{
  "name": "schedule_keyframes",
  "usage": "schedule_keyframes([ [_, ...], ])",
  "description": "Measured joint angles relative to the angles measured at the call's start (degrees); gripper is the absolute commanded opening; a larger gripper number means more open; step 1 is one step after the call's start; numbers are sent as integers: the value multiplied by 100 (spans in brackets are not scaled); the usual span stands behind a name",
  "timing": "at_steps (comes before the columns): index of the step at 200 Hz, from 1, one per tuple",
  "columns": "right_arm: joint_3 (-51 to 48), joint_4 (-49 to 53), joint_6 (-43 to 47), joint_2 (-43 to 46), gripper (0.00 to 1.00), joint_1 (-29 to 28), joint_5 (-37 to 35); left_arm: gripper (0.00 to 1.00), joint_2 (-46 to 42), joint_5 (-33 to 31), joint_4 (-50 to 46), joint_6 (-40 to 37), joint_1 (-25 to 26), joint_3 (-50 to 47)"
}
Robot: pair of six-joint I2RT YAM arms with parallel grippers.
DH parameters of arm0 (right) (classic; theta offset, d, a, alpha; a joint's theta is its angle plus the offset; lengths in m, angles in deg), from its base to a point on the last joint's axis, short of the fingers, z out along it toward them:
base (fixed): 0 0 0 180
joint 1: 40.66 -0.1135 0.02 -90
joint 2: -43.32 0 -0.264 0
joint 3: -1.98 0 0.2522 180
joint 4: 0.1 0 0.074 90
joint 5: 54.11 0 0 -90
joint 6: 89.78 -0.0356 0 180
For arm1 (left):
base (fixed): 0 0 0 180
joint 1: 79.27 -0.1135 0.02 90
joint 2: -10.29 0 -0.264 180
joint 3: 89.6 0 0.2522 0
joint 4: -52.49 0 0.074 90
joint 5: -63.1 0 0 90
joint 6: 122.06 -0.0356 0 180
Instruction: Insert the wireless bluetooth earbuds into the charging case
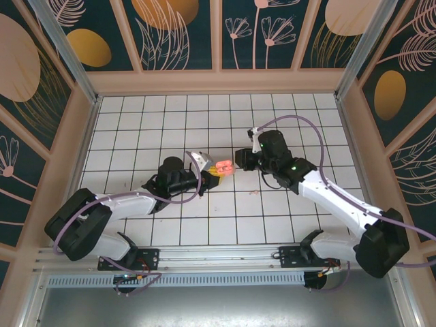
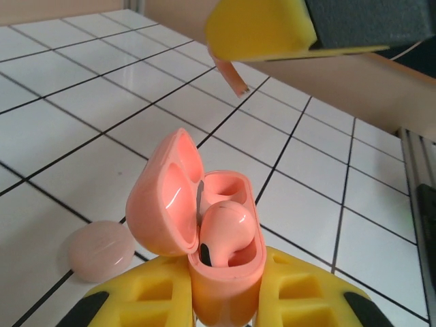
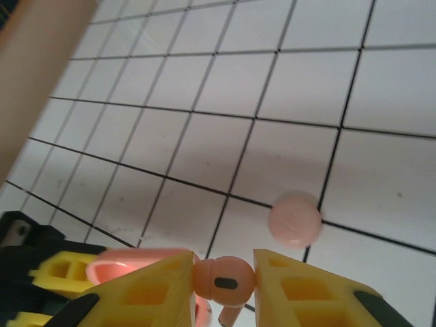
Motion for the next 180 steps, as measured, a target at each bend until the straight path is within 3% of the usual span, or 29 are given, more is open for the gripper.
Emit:
schedule_keyframes([
  [180,-284,-369,498,345,25,-640,-125,7,-168,269,651,286,2,-48],
])
